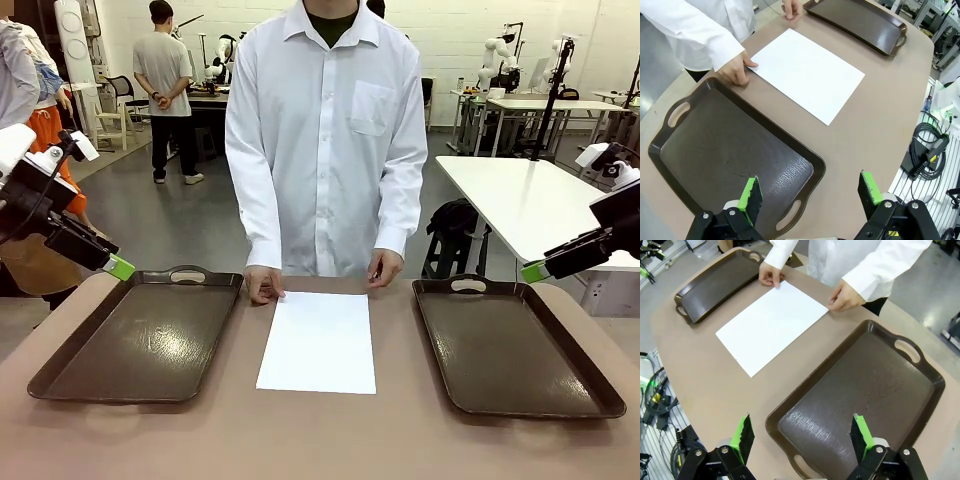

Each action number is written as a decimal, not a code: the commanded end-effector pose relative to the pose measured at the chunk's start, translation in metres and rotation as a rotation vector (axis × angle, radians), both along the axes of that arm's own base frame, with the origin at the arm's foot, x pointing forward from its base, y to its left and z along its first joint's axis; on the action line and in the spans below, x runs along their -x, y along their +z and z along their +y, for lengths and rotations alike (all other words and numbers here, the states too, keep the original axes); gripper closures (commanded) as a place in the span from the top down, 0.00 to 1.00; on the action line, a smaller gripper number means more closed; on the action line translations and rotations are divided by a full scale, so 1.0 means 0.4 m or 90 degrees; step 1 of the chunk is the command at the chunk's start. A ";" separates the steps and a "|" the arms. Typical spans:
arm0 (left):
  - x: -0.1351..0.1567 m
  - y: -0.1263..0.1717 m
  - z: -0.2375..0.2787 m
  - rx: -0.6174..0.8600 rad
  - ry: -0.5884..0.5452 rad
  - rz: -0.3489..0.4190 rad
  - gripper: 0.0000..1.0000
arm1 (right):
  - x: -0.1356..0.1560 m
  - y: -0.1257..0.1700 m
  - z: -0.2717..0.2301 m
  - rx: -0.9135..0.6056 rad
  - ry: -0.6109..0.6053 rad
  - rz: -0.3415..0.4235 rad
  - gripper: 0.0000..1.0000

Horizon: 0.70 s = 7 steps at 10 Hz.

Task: Sort the A4 documents.
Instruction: Receive the A4 Paper.

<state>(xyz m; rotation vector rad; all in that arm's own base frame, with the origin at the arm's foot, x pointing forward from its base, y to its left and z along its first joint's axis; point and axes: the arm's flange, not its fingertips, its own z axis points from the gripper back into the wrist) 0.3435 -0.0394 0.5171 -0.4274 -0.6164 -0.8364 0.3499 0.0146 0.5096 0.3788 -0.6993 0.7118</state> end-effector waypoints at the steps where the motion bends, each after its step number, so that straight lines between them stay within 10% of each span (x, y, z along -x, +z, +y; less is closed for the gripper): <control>1: 0.000 -0.003 0.003 0.007 -0.009 -0.006 1.00 | -0.005 -0.006 -0.003 -0.005 0.006 0.001 1.00; 7: 0.000 -0.003 0.003 0.007 -0.009 -0.006 1.00 | -0.005 -0.006 -0.003 -0.005 0.006 0.001 1.00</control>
